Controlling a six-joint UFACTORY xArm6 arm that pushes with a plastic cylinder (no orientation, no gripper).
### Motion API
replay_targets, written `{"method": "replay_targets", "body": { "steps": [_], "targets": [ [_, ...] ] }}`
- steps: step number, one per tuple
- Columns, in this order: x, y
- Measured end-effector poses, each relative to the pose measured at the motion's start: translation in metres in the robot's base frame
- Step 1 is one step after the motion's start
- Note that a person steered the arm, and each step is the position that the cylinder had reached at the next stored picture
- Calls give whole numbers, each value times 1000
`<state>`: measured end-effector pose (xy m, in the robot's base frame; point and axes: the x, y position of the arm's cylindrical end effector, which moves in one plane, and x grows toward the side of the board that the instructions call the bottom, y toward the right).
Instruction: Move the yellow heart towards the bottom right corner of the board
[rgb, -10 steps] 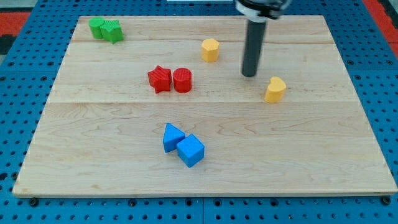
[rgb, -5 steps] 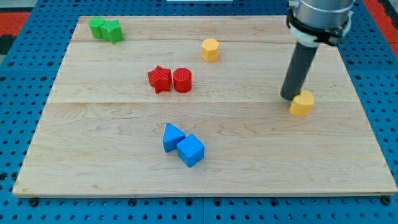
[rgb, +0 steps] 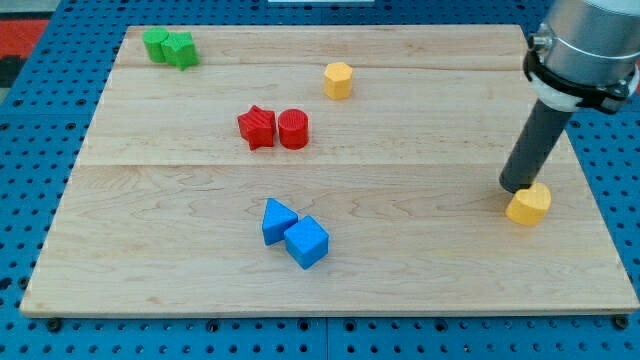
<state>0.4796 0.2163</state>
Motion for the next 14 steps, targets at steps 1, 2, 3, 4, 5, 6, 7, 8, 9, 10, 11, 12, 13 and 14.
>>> {"method": "replay_targets", "body": {
  "steps": [1,2,3,4,5,6,7,8,9,10,11,12,13,14],
  "targets": [
    [-14,28],
    [22,43],
    [54,15],
    [55,6],
    [55,4],
    [50,13],
    [18,-10],
    [12,-56],
    [-11,-80],
    [-13,-127],
    [21,-122],
    [29,-89],
    [46,-51],
    [66,-20]
  ]
}}
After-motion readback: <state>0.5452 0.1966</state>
